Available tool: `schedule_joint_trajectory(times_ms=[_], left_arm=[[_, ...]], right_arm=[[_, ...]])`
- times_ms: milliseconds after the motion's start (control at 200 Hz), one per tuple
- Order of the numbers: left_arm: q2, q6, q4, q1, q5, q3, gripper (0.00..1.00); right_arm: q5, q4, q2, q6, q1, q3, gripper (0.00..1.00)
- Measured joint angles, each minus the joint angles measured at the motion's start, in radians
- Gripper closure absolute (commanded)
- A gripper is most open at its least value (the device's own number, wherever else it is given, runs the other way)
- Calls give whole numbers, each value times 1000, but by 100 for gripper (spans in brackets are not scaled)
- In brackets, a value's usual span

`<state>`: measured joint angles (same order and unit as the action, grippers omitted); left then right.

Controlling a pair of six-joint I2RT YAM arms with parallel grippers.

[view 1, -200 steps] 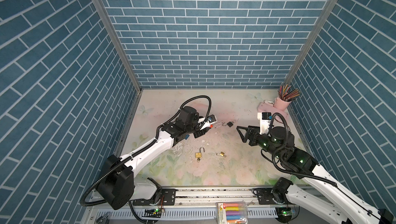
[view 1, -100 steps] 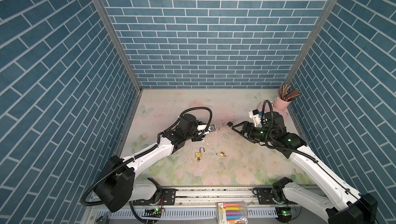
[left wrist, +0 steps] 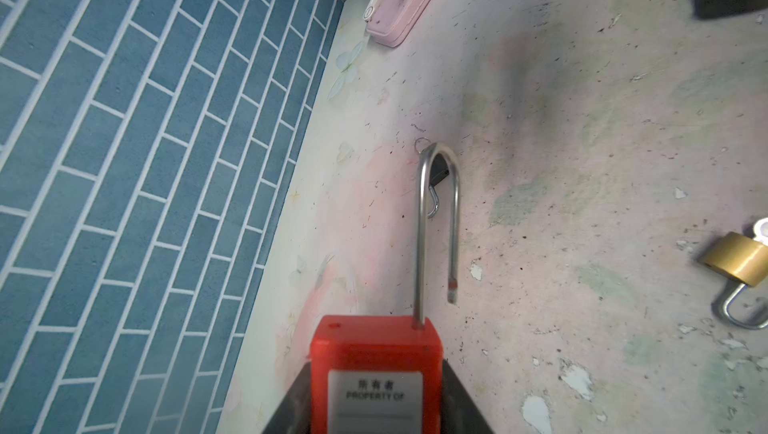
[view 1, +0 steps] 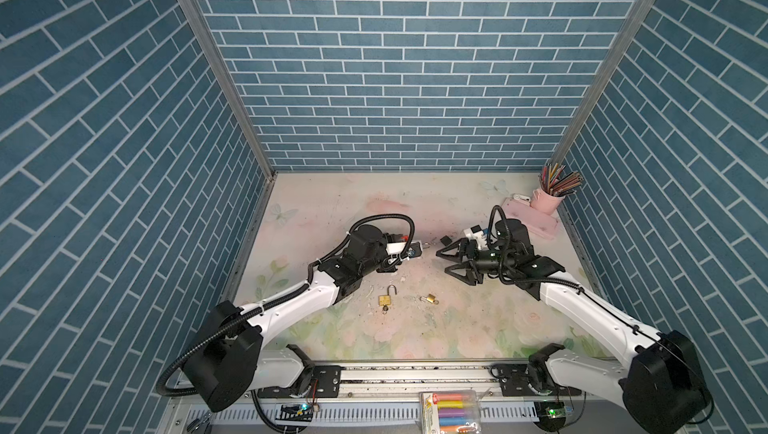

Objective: Lock with the key

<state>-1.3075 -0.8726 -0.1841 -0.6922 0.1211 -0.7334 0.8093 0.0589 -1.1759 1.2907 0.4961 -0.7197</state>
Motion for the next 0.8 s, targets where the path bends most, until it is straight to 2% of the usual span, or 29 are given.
schedule_joint_trajectory(times_ms=[195, 245, 480, 575, 800], left_arm=[[-9, -11, -4, -19, -5, 7, 100], [-16, -13, -8, -24, -5, 7, 100], [-34, -21, -9, -46, -5, 7, 100], [-37, -23, -10, -51, -5, 7, 100], [-56, -21, -14, -53, -5, 7, 100]], right_arm=[[29, -86, -86, 48, -1, -11, 31], [33, -103, -106, 59, -1, -18, 36], [50, -202, -172, 110, -2, -21, 50], [62, -225, -207, 122, -6, -27, 59], [78, -223, -254, 116, -14, -68, 69]])
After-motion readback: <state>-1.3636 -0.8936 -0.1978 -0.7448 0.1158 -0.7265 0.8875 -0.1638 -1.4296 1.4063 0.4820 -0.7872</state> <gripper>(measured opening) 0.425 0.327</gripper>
